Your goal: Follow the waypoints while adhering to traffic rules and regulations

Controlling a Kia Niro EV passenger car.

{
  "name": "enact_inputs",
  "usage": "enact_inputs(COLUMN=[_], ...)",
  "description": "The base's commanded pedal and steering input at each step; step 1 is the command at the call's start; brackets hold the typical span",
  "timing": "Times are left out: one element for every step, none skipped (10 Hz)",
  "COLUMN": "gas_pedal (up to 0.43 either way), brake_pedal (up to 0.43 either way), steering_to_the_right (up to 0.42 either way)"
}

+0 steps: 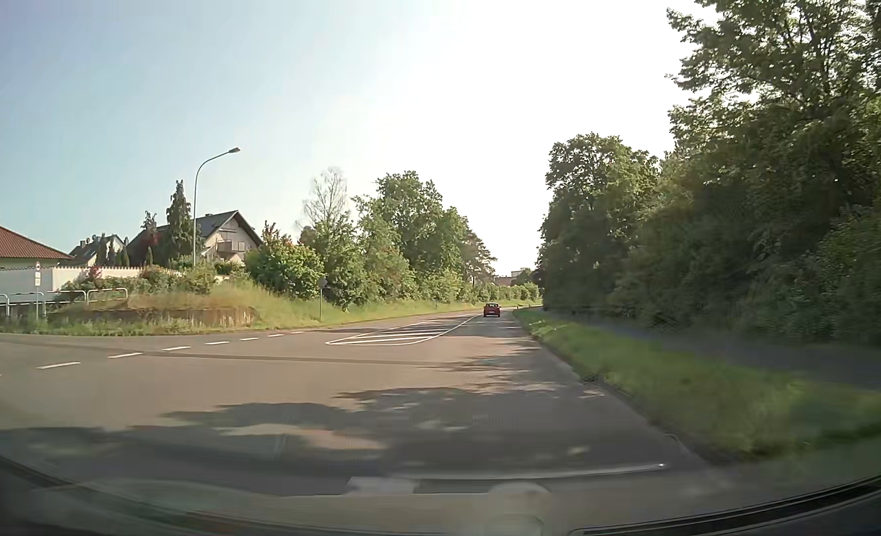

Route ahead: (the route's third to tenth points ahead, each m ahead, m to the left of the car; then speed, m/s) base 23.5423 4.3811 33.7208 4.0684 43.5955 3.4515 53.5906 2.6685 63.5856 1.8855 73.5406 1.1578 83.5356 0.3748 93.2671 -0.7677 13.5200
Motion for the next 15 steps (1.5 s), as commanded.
enact_inputs(gas_pedal=[0.039,0.039,0.039,0.039,0.039,0.039,0.039,0.039,0.039,0.039,0.028,0.028,0.028,0.028,0.028], brake_pedal=[0.030,0.030,0.030,0.030,0.030,0.030,0.030,0.030,0.030,0.024,0.030,0.024,0.030,0.030,0.030], steering_to_the_right=[0.008,0.008,0.008,0.008,0.008,0.008,0.008,0.008,0.008,0.007,0.006,0.005,0.004,0.002,0.002])
